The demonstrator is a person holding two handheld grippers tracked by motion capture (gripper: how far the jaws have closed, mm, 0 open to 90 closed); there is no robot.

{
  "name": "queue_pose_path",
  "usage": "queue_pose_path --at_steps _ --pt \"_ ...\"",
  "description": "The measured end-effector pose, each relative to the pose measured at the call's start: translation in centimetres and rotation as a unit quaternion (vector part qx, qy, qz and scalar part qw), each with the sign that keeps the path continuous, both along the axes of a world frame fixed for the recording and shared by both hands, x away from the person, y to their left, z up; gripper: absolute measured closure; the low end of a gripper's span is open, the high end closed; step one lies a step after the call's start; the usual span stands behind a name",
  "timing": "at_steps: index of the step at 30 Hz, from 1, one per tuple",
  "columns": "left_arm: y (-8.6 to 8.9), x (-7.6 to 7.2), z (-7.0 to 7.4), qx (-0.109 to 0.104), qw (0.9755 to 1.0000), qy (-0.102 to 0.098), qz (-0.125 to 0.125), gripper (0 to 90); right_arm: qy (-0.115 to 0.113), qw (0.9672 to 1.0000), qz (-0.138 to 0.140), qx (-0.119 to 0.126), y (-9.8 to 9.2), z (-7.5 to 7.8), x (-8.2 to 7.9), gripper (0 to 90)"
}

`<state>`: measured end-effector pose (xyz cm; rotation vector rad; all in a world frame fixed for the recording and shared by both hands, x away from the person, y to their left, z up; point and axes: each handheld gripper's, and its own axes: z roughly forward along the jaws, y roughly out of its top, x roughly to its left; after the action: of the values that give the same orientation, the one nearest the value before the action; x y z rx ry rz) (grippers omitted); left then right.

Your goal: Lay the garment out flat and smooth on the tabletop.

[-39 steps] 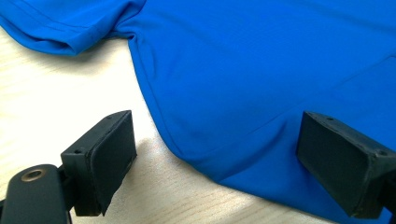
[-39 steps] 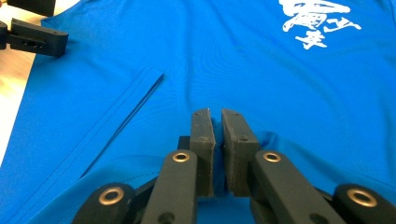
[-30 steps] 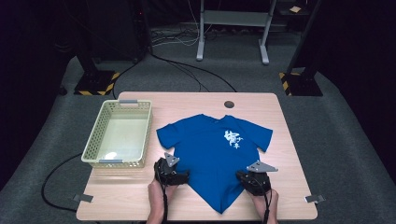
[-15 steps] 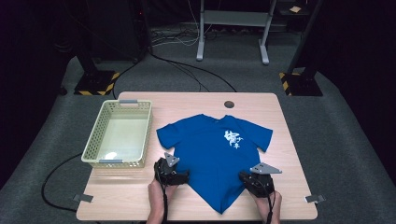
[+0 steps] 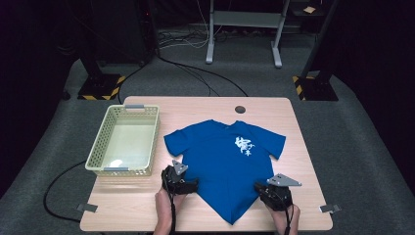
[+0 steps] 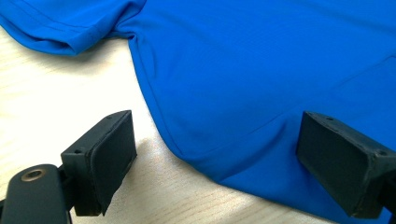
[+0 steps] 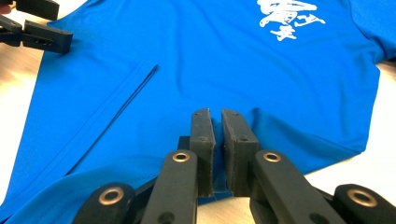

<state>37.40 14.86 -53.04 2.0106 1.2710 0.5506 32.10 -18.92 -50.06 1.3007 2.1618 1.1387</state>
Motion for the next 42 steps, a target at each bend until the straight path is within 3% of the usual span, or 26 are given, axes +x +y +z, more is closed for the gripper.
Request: queue_pose_path --at_steps 42 --pt "0.0 0.0 0.0 0.000 1.0000 0.000 0.000 11.5 0.011 0.9994 -0.032 0.007 -2.9 -0.6 -3.5 83.0"
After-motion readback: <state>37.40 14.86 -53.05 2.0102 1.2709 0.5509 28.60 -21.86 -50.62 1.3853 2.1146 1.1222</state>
